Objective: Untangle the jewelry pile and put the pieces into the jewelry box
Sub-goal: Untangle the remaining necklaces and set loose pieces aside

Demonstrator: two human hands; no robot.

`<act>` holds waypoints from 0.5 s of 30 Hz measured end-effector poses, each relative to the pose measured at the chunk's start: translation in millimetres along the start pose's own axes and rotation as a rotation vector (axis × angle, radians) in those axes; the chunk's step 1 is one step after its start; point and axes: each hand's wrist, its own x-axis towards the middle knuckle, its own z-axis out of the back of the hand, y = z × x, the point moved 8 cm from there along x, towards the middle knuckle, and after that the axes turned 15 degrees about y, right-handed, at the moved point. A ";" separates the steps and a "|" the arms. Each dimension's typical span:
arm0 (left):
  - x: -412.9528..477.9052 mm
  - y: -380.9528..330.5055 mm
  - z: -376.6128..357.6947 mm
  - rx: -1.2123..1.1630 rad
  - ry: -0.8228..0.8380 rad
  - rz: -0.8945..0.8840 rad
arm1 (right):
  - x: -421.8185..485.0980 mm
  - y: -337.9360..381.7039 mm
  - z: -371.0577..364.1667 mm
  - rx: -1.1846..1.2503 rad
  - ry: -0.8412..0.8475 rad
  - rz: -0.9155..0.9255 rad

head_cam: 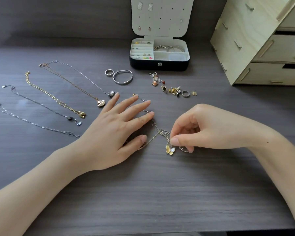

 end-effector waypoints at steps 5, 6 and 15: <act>-2.9 -13.7 13.8 -0.030 -0.117 -0.099 | 2.9 -4.6 16.5 0.024 -0.213 0.028; -3.3 -16.6 15.2 -0.035 -0.125 -0.117 | 4.7 -5.2 18.4 0.018 -0.261 0.023; -1.5 -20.3 9.8 -0.038 -0.104 -0.135 | 20.7 -2.3 14.1 -0.133 -0.295 -0.049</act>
